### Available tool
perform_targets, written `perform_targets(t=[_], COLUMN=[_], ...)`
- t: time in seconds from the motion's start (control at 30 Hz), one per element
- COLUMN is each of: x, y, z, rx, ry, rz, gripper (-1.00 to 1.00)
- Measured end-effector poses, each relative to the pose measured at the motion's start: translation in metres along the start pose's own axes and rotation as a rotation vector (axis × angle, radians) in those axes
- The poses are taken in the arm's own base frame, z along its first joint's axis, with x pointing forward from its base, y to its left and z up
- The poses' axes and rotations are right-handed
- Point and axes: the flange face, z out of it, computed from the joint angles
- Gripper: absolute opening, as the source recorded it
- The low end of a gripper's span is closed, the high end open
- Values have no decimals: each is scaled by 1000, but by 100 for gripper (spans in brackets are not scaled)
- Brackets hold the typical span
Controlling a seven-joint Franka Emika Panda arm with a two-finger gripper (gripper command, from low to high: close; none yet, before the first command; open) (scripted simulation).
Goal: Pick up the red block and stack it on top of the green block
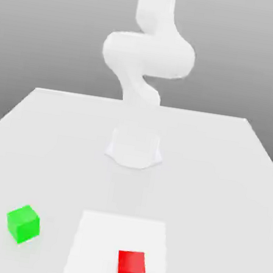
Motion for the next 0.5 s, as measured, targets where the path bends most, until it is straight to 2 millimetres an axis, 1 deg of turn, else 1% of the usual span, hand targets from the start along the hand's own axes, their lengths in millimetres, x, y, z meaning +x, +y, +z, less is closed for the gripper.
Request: perform_targets(t=[0.1, 0.23, 0.37, 0.5], x=[-6, -21, -46, -77], y=[2, 13, 31, 58], z=[63, 141, 213, 280], rx=[-62, -142, -221, -299], ry=[-66, -151, -236, -321], rz=[-11, -25, -39, -54], gripper=[0, 0, 0, 0])
